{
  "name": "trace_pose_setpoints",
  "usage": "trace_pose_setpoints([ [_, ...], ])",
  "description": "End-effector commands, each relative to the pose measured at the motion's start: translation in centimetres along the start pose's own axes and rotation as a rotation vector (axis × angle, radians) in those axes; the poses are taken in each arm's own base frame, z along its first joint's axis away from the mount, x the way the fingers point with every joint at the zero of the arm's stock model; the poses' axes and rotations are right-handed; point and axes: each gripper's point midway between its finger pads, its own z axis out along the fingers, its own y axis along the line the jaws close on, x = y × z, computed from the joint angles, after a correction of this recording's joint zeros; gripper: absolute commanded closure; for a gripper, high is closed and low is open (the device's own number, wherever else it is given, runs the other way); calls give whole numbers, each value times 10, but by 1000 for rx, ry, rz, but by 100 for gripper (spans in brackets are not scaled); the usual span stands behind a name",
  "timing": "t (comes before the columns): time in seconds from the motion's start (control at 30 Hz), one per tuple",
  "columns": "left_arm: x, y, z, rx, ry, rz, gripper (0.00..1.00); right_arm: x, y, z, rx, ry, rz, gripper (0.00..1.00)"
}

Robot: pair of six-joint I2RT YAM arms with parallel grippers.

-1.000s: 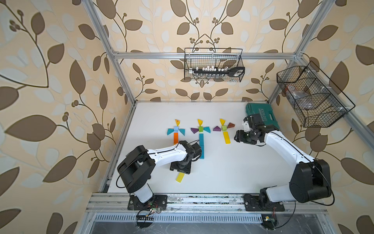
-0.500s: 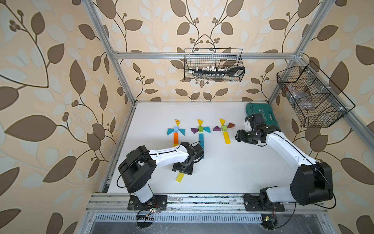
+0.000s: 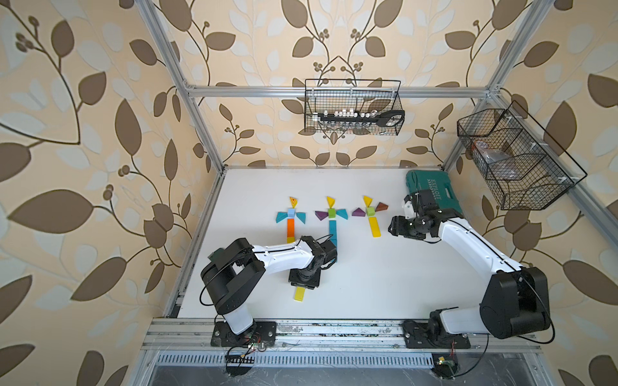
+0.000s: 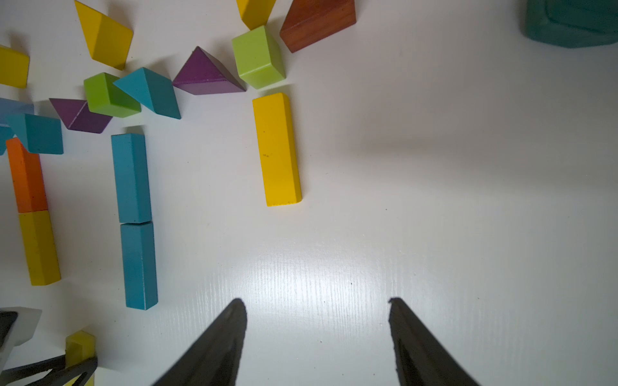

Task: Assemble a small pinwheel with building blocks
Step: Pick up the building block from the center of the board, then place the building block at the center of the board.

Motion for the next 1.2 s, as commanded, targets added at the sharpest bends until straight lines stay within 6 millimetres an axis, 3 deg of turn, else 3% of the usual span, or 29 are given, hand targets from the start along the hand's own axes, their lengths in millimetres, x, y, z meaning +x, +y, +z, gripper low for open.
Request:
trace_pose_setpoints([
  [0.0,4,-2,-1,3,17,9,70,-1,0,-6,-10,-14,3,31],
  [0.13,3,-2,-14,7,18,13,92,-7,-1,-11,-18,-31,5,31],
  [0.2,0,-4,-29,7,12,13,97,-11,-3,-14,-24,-42,11,31],
  [0.4,-24,-20,-95,-36,-49,11,100,-23,-13,-22,-42,-94,51,31],
  [0.53,-52,-59,-119,-13,-90,-10,100,-24,-32,-21,-30,-112,125,31],
  [0.77,-96,-154,-119,91,-117,1,100,-26,-55,-21,-23,-170,261,32],
  [0.87,-104,-183,-109,125,-108,23,100,-24,-58,-20,-26,-187,287,32],
  [1.03,-108,-214,-88,191,-87,42,100,-21,-56,-17,-48,-198,303,33],
  [1.17,-104,-225,-72,201,-56,62,100,-17,-56,-15,-48,-182,296,33],
])
